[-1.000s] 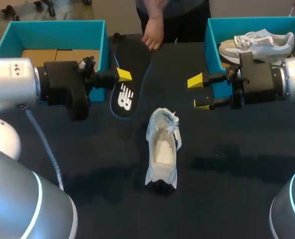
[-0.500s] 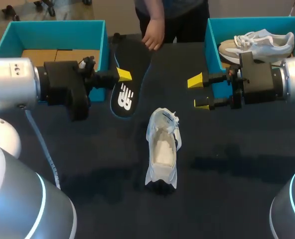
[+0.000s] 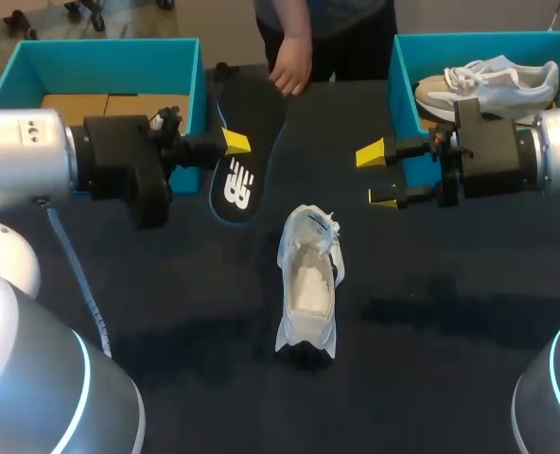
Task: Take the shoe out of the shoebox, open the shoe tongue, remove and reinsert the insole, then place the shoe into the shoebox
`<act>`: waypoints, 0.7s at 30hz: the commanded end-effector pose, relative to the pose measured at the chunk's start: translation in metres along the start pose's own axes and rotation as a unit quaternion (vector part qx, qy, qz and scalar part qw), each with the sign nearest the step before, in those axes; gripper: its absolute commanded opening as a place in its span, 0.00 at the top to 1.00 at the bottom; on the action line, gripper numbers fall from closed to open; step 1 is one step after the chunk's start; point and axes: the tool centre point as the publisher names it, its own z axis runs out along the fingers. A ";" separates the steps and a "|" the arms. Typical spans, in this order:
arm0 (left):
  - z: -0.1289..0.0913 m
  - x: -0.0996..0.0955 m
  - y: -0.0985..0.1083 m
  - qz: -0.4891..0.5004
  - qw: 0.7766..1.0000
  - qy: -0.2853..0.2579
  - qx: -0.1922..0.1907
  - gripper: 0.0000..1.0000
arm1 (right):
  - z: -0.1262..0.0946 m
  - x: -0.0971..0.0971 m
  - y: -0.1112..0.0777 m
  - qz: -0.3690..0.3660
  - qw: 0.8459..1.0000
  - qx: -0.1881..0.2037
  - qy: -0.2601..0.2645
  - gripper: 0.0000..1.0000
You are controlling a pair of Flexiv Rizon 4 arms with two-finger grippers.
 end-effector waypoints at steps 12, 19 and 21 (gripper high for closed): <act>0.023 0.000 0.041 0.005 1.000 -0.017 -0.011 1.00 | 0.002 0.000 0.000 0.000 1.000 0.000 -0.002 0.00; 0.032 0.006 0.054 -0.002 1.000 -0.017 -0.002 1.00 | 0.007 0.002 0.010 -0.001 1.000 -0.001 0.003 0.00; 0.032 0.007 0.054 -0.003 1.000 -0.018 -0.001 1.00 | 0.011 0.003 0.018 -0.005 1.000 0.000 0.006 0.00</act>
